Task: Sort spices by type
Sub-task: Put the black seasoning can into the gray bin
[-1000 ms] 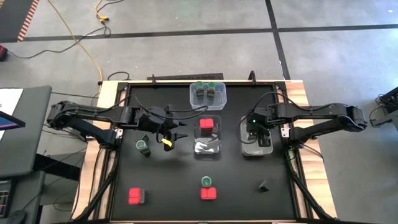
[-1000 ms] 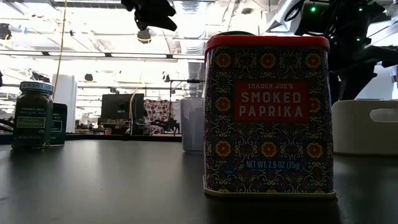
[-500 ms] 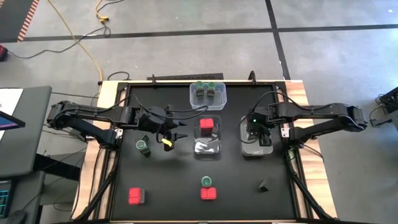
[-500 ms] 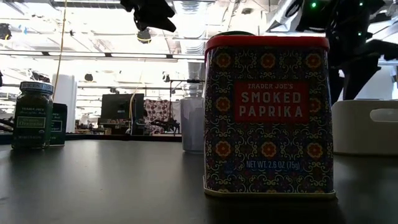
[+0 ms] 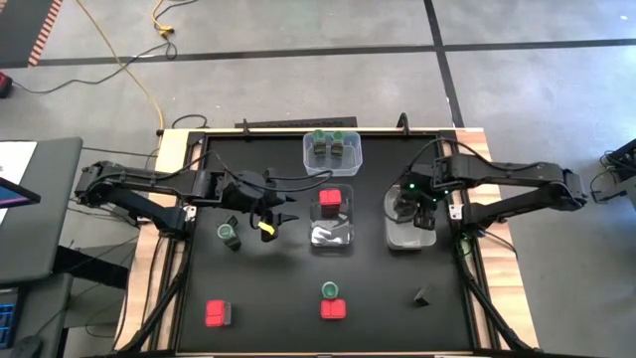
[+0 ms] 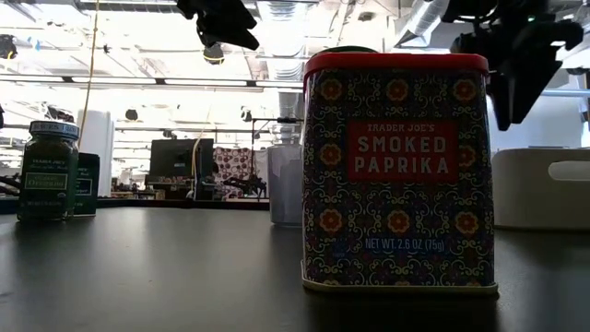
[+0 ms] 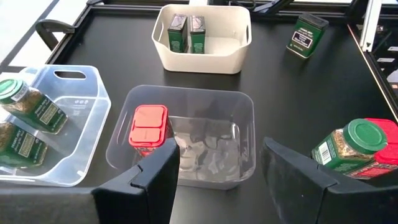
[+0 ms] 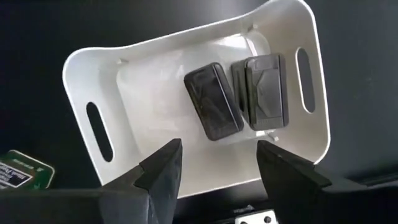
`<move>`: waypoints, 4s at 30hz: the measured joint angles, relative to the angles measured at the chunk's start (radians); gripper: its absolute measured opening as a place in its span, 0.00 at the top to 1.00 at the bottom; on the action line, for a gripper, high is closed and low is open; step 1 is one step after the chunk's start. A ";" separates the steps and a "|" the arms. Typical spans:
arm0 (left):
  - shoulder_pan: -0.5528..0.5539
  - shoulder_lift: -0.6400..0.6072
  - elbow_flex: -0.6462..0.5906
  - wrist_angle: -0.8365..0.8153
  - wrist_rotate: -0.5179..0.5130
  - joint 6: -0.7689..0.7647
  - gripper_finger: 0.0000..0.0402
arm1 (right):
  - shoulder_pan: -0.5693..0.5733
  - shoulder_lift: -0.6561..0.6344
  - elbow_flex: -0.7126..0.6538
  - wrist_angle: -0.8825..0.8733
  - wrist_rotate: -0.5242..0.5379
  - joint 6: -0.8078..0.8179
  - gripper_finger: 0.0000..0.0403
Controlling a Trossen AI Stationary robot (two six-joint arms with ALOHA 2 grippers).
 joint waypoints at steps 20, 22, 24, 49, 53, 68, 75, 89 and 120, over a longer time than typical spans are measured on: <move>0.000 0.000 0.000 -0.003 0.000 -0.008 0.47 | 0.339 -0.240 0.000 -0.014 0.002 0.213 0.45; 0.000 0.000 0.000 -0.003 0.000 -0.004 0.47 | 0.384 -0.232 0.000 -0.015 0.002 0.189 0.47; 0.000 0.000 0.000 -0.002 0.000 0.004 0.47 | 0.425 -0.222 0.000 -0.016 0.002 0.132 0.49; 0.000 0.000 0.000 -0.006 0.001 -0.017 0.47 | 0.531 -0.029 0.000 0.269 0.005 0.034 0.29; 0.000 0.000 0.000 -0.006 0.001 -0.015 0.47 | 0.531 -0.022 0.000 0.267 0.005 0.081 0.25; 0.000 0.000 0.000 -0.024 0.001 -0.003 0.47 | 0.736 0.054 0.020 0.092 0.040 0.099 0.24; 0.000 0.000 0.000 -0.080 0.001 -0.005 0.47 | 0.872 0.202 0.090 0.005 0.057 0.135 0.24; -0.007 0.000 0.000 -0.128 0.012 -0.015 0.47 | 0.995 0.338 0.122 0.056 -0.042 0.141 0.24; -0.007 0.000 -0.001 -0.125 0.012 0.013 0.47 | 1.063 0.347 0.026 0.306 -0.048 0.232 0.44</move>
